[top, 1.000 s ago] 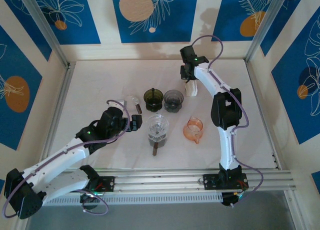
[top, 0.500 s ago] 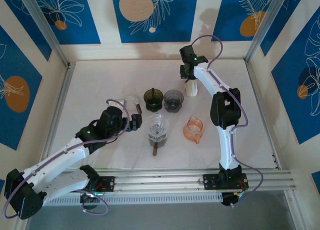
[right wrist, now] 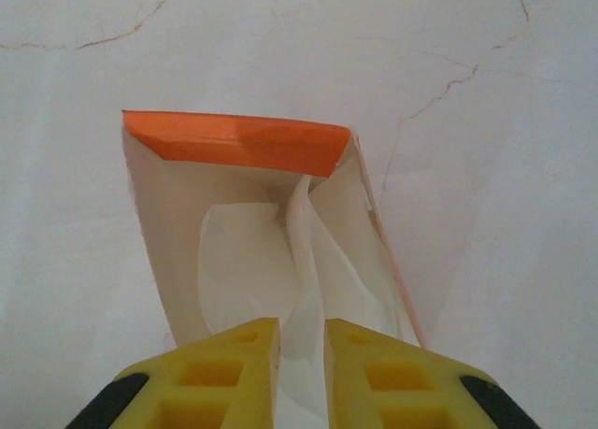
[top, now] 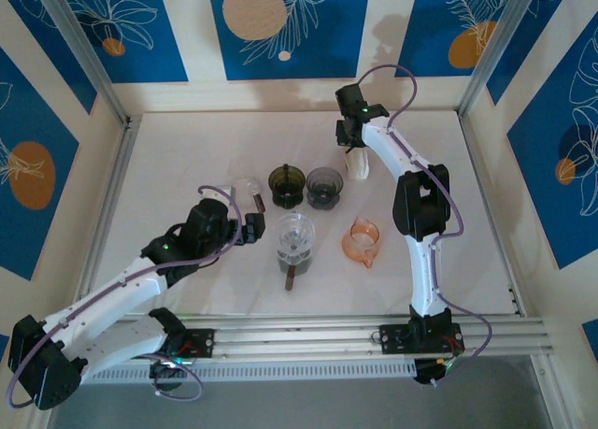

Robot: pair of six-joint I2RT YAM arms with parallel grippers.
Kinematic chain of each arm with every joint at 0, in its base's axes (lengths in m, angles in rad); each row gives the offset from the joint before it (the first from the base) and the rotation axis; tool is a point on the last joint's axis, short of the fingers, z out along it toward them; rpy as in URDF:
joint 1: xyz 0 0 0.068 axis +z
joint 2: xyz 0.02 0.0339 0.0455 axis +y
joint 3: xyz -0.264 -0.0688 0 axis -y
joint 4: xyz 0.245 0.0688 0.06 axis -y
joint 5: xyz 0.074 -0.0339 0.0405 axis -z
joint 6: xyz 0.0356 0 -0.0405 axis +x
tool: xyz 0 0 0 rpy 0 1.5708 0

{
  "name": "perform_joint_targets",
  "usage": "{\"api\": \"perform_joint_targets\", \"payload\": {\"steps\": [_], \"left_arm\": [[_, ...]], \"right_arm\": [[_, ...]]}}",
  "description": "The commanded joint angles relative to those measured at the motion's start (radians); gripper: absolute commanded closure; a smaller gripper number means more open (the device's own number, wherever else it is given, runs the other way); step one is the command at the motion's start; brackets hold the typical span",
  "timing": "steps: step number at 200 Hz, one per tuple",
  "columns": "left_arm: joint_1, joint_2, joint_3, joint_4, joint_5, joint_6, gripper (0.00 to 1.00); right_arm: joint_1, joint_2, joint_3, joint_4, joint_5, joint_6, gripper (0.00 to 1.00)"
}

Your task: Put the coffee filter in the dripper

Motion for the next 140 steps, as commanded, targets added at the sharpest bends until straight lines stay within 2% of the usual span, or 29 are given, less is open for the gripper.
{"api": "perform_joint_targets", "payload": {"steps": [1, 40, 99, 140], "left_arm": [[0.015, -0.010, -0.008, 0.013, 0.016, 0.013, 0.03], [0.016, -0.011, -0.009, 0.014, 0.020, 0.011, 0.03], [0.020, -0.011, -0.012, 0.014, 0.026, 0.009, 0.03], [0.022, -0.015, -0.012, 0.013, 0.027, 0.009, 0.03]], "right_arm": [[0.002, 0.010, 0.026, -0.023, 0.010, 0.024, 0.79], [0.004, 0.017, 0.027, -0.030, 0.015, 0.030, 0.74], [0.007, 0.002, 0.018, -0.016, 0.014, 0.036, 0.75], [0.026, -0.087, -0.047, 0.060, 0.034, 0.027, 0.74]]}}
